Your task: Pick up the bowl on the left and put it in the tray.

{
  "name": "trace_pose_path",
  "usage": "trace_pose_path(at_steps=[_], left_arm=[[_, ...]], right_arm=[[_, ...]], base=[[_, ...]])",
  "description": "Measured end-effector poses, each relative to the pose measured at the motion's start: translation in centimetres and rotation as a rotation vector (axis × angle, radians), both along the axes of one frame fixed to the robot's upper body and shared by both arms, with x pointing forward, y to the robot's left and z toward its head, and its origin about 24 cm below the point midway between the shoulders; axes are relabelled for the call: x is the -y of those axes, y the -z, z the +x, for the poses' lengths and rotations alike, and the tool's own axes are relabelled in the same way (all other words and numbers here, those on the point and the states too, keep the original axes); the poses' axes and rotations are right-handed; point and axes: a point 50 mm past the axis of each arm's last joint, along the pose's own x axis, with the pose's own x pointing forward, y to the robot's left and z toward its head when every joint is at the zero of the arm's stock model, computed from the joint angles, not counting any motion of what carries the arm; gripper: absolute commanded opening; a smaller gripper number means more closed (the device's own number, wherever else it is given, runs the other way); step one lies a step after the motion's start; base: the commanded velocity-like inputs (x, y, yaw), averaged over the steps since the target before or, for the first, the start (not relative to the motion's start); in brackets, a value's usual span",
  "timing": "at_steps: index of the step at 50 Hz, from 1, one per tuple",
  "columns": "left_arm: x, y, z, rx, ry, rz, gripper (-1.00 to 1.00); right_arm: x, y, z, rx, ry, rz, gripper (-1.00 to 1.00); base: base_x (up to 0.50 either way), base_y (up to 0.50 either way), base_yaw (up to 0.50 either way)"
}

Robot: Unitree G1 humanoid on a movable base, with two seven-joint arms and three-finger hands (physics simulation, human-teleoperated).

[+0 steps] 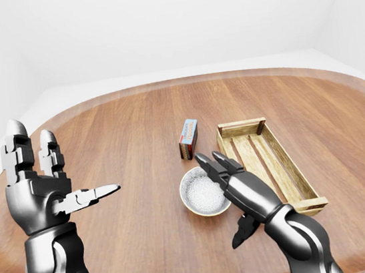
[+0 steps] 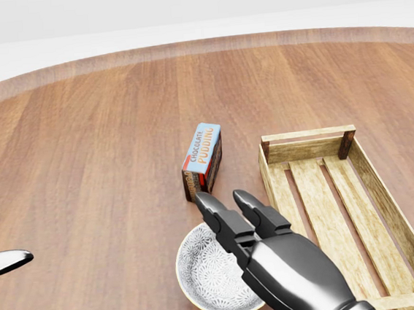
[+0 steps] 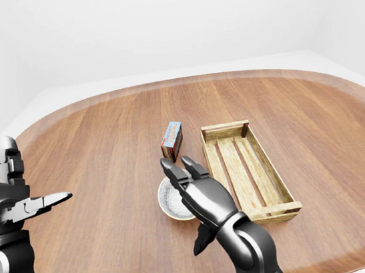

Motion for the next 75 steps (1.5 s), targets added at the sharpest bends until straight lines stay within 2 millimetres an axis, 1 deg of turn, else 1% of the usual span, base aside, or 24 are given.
trace_pose_path(at_steps=[16, 40, 75], left_arm=[[0.0, -0.1, 0.0, 0.002, -0.001, 0.001, 1.00], [-0.1, -0.1, 0.0, 0.005, -0.005, -0.001, 1.00], [0.0, 0.0, 0.1, -0.003, -0.004, -0.001, 1.00]], right_arm=[[0.3, 1.5, 0.8, -0.052, 0.029, 0.028, 1.00], [0.7, 3.0, 1.6, -0.095, 0.056, 0.067, 1.00], [2.2, 5.4, 2.8, -0.212, 0.100, -0.011, 1.00]], base=[[0.00, 0.00, 0.00], [0.00, 0.00, 0.00], [0.00, 0.00, 0.00]])
